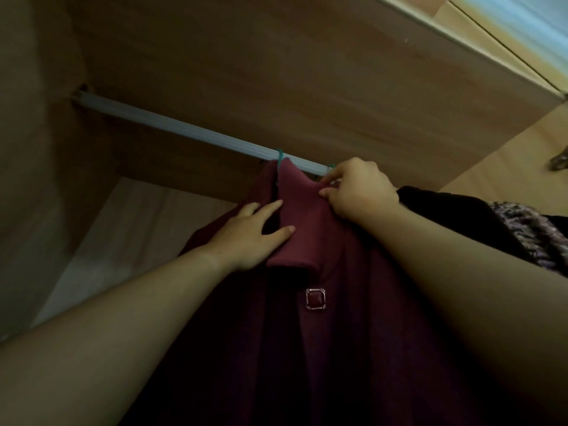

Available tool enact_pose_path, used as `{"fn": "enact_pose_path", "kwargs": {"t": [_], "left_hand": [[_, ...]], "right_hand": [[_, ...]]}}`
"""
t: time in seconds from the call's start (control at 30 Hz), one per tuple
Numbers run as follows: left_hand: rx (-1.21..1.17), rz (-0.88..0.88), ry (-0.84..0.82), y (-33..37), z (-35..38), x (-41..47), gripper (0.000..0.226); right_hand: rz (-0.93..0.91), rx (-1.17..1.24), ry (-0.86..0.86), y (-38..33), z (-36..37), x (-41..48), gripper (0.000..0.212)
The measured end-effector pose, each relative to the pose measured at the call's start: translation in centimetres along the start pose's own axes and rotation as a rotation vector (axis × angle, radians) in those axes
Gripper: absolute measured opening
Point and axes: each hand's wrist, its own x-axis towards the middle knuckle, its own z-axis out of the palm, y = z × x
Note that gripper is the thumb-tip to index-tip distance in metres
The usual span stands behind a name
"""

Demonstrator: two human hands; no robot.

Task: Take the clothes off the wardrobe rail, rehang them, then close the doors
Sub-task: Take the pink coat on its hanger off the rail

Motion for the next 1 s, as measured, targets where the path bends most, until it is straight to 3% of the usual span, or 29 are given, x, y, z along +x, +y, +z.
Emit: {"fn": "enact_pose_path", "kwargs": {"t": [0.23,0.53,0.87,1.0], "left_hand": [[-0.177,0.051,0.097,0.9,-1.3,1.1,0.066],[-0.108,0.116,0.097,1.4,-2.1,-0.8,0.075],[-0.111,0.089,0.117,1.9,-3.7,-1.8,0.065],[-0.321,0.147,0.133,2.7,-3.4,-6.5,0.057]], "right_hand": [[0.003,-0.017,0.12,-0.7,-1.4,0.8,0.016],[-0.039,-0.056,0.155,-1.0,-1.8,-0.5,0.019],[-0.045,-0.022,0.231,0.0,-3.2,-2.7,0.023],[-0.018,-0.039,0.172,1.6,-4.3,-7.4,0.022]]}}
